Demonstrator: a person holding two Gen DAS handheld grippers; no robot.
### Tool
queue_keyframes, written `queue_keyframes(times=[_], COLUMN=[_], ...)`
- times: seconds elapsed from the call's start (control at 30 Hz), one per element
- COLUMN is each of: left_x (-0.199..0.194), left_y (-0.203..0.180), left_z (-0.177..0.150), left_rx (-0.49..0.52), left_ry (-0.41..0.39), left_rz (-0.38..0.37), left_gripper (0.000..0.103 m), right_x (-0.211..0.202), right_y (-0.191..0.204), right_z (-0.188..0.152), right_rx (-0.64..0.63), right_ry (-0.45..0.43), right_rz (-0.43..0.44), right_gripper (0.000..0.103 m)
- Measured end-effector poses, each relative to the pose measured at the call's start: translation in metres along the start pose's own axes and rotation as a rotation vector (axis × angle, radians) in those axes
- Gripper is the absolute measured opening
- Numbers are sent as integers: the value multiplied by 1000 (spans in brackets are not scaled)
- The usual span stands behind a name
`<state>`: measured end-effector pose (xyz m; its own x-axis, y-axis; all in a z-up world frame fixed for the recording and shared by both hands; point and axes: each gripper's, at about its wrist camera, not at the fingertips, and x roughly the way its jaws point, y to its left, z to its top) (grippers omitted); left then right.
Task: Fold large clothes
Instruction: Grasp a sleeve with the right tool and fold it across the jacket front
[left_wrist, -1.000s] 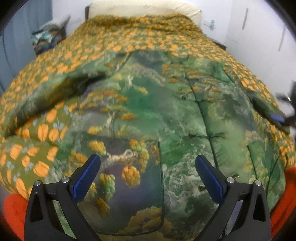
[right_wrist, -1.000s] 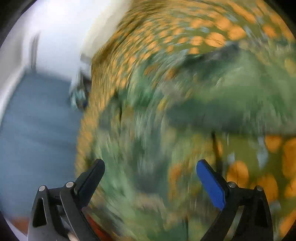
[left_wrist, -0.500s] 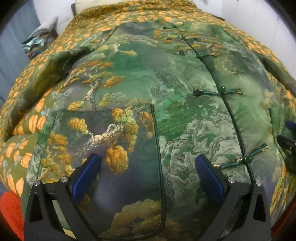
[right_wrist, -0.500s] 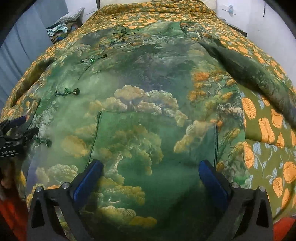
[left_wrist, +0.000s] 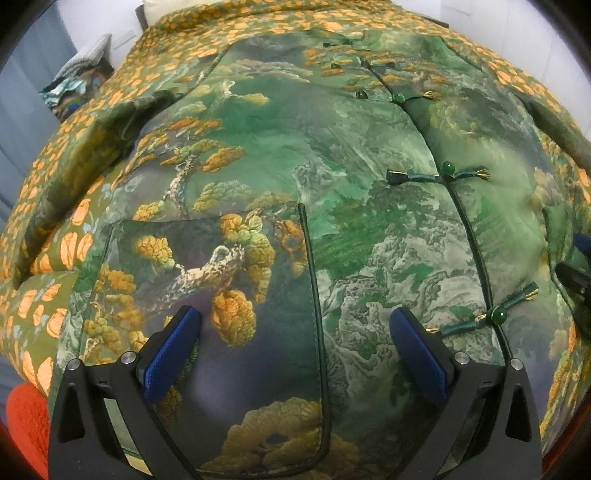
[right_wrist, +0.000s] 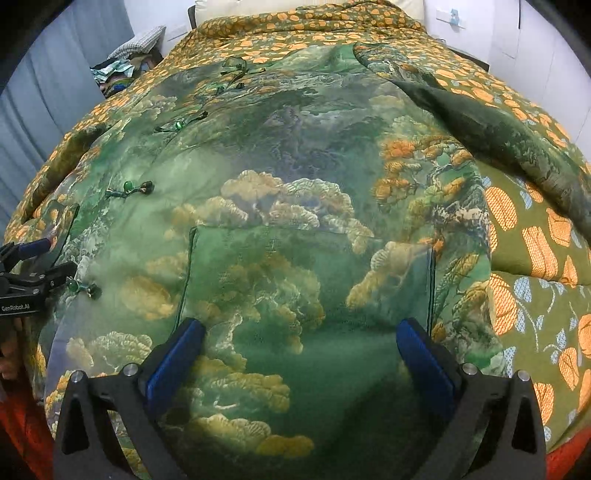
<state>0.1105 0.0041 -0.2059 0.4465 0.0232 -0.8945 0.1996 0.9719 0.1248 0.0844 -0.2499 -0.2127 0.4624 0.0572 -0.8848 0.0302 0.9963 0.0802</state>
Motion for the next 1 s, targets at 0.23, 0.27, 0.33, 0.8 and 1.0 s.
queue_keyframes(times=[0.23,0.27,0.33,0.8,1.0], left_x=[-9,-15,-32,-70,-54], left_y=[4,6,10,42,44], left_z=[4,4,5,8,2], left_rx=[15,1,-13,-144,-174], left_ry=[-5,-22,-84,-266,-208], left_rz=[-41,-56,-98,-84,-60], left_gripper=[102,102,102,102,102], right_x=[-2,-4,-16,-86,-63], right_y=[3,2,-1,-324,-401], right_z=[-1,1,7,-34,-45], right_rx=[-15,-13,15,1186,1389], right_ry=[-3,5,2,-405,-505], right_rz=[-14,-11,5,164,202], right_gripper=[103,103,102,99,69])
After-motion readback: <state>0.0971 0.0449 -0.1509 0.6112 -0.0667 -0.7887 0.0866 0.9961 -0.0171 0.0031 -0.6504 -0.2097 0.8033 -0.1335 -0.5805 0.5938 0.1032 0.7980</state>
